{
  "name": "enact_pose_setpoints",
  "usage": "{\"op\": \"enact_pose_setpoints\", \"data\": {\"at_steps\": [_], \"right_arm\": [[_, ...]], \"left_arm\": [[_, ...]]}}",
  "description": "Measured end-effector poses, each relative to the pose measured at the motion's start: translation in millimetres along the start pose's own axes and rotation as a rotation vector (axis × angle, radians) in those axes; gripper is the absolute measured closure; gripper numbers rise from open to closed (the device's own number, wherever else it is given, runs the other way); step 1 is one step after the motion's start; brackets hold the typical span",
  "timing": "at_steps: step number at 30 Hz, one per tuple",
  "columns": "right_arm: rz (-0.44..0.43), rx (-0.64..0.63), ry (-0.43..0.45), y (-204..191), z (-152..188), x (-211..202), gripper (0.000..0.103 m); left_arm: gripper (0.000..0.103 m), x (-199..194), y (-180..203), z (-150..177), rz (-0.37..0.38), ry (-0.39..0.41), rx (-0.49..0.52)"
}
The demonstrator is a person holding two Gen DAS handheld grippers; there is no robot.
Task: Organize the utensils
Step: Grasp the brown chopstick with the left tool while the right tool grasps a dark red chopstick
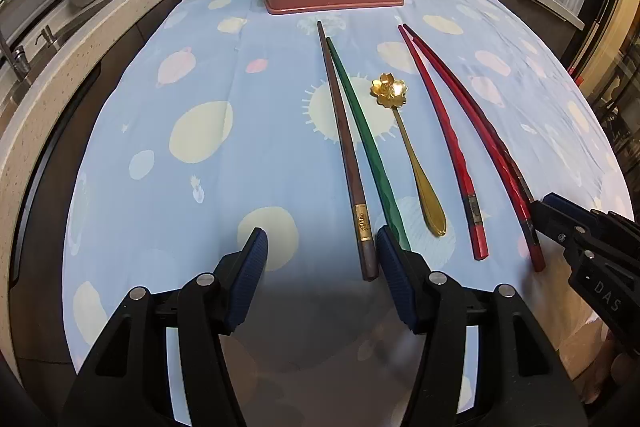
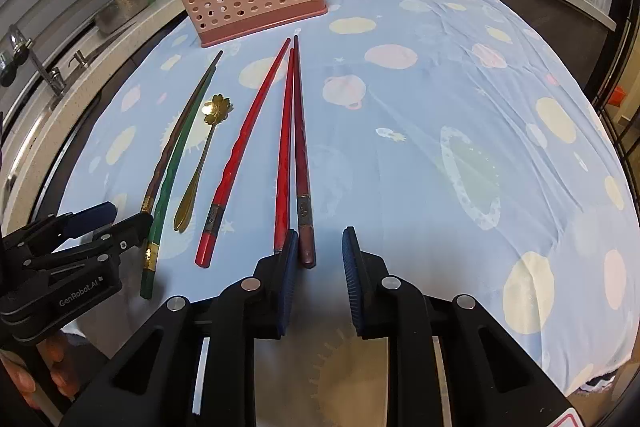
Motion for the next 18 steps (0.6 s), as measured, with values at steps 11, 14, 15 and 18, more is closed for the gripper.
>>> {"op": "enact_pose_setpoints", "data": {"at_steps": [11, 14, 15, 18], "right_arm": [[0.031, -0.036, 0.024, -3, -2, 3, 0.087], [0.031, -0.034, 0.023, -2, -2, 3, 0.091], [0.029, -0.033, 0.021, -2, -2, 3, 0.092], [0.026, -0.035, 0.018, -1, -2, 2, 0.095]], "left_arm": [[0.062, 1, 5, 0, 0.003, 0.019, 0.035], [0.075, 1, 10, 0, 0.017, 0.017, 0.053], [0.082, 1, 11, 0, 0.022, 0.016, 0.057], [0.093, 0, 11, 1, 0.041, 0.013, 0.054]]}}
Point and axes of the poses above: each gripper's, at about its wrist camera, not at the fingertips, and x roughly the way its jaws point, y to its right, z to its underside, the point moved 7 cm from there along x, roughly the way its jaws point, and after that the axes turned 14 degrees about z, right-handed, at the moved point
